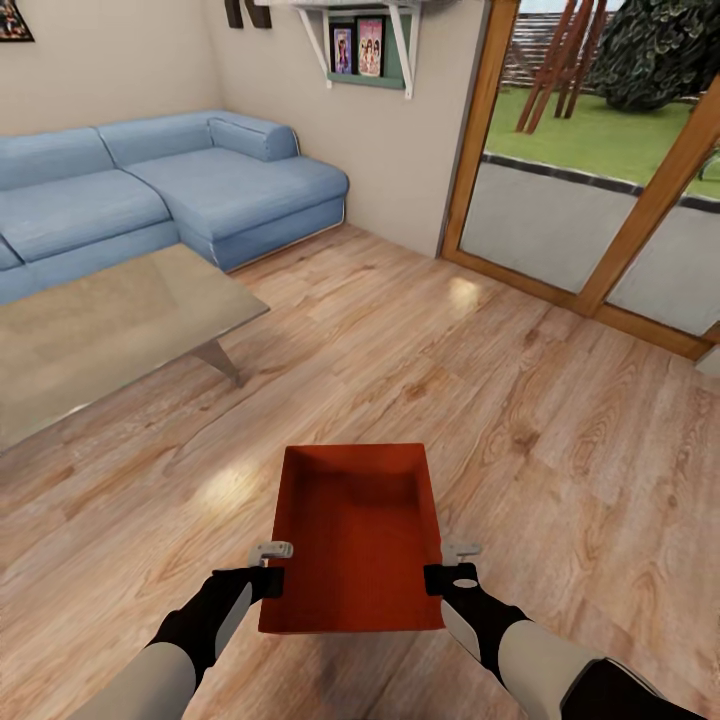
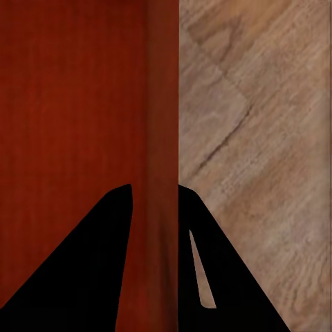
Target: Move the two storage containers from the living room to the garage. In the garage, place one container on the floor and stack the other container on top of it (either order is fine).
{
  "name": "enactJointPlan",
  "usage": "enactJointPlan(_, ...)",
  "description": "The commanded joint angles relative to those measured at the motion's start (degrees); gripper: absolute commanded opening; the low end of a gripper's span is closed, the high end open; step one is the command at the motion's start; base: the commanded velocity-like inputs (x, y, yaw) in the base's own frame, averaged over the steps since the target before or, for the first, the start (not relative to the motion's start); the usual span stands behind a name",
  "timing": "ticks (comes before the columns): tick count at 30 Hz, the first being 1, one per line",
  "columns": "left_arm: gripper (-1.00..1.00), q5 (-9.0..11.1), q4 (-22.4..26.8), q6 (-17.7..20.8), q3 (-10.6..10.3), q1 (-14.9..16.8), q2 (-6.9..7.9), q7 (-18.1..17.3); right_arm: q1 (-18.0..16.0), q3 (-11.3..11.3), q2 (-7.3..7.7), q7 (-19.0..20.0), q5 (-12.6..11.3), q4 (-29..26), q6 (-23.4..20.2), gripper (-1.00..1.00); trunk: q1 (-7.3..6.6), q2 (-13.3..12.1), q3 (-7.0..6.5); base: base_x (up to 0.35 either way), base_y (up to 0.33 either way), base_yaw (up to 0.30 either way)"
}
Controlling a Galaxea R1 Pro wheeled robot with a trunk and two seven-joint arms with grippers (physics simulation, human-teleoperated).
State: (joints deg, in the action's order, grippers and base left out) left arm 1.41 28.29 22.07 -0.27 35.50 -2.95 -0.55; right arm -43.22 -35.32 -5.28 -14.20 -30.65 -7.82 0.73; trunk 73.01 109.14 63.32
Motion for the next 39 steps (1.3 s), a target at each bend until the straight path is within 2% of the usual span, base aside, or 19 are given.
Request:
enactJointPlan(1,-1.0,0.06,0.1,0.34,0.01,0.0,0.13,0.29,-0.03,0.16,0.1,-0.22,-0.35,-0.09,0.06,-1.0,-0.23,-0.4,-0.15,0.0,0.0,0.0)
enactJointPlan(39,-1.0,0.08,0.1,0.38,0.01,0.0,0.13,0.29,-0.03,0.12,0.1,-0.27,-0.38,-0.09,0.03,-1.0,-8.58,-15.64,-6.97,0.0,0.0,0.0)
